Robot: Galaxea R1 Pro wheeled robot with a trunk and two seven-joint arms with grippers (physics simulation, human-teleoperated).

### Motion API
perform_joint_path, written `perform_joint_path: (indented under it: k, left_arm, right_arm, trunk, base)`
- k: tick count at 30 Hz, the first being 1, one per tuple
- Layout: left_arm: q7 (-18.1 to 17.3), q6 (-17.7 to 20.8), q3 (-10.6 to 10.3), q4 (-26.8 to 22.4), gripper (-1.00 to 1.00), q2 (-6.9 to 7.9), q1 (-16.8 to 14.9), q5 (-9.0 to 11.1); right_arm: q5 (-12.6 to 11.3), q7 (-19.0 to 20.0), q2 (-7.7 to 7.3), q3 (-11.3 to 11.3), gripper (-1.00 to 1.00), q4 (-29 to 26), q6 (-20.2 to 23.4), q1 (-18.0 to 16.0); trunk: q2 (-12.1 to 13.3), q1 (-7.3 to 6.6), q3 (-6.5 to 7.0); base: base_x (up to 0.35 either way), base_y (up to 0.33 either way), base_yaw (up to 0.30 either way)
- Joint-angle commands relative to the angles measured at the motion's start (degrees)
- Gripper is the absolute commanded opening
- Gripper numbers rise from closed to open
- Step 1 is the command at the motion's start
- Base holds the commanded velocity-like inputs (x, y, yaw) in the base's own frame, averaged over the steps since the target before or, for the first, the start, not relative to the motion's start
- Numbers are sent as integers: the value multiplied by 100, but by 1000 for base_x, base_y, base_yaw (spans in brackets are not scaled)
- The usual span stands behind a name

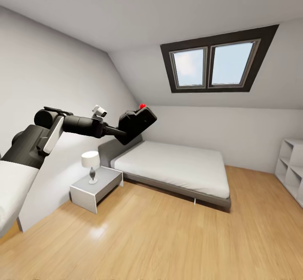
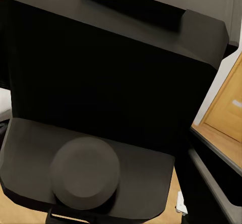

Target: Attach the digital camera to the camera tripod in the bedroom.

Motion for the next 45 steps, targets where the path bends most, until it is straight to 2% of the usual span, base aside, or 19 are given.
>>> perform_joint_path:
  k: [1,15,45]
  left_arm:
    - [-14,52,-11,3,-100,5,-4,24]
    - [-15,52,-18,-1,-100,5,-4,24]
    - [-14,52,-70,-1,-100,5,-4,24]
  right_arm:
    - [-28,3,0,-11,100,26,-46,-9]
    - [-28,3,0,-11,100,26,-46,-9]
    - [-30,3,0,-11,100,24,-46,-9]
  trunk:
    - [-6,2,-12]
    - [-6,2,-135]
    - [-6,2,-209]
  base:
    - [0,0,0]
    - [0,0,0]
    - [0,0,0]
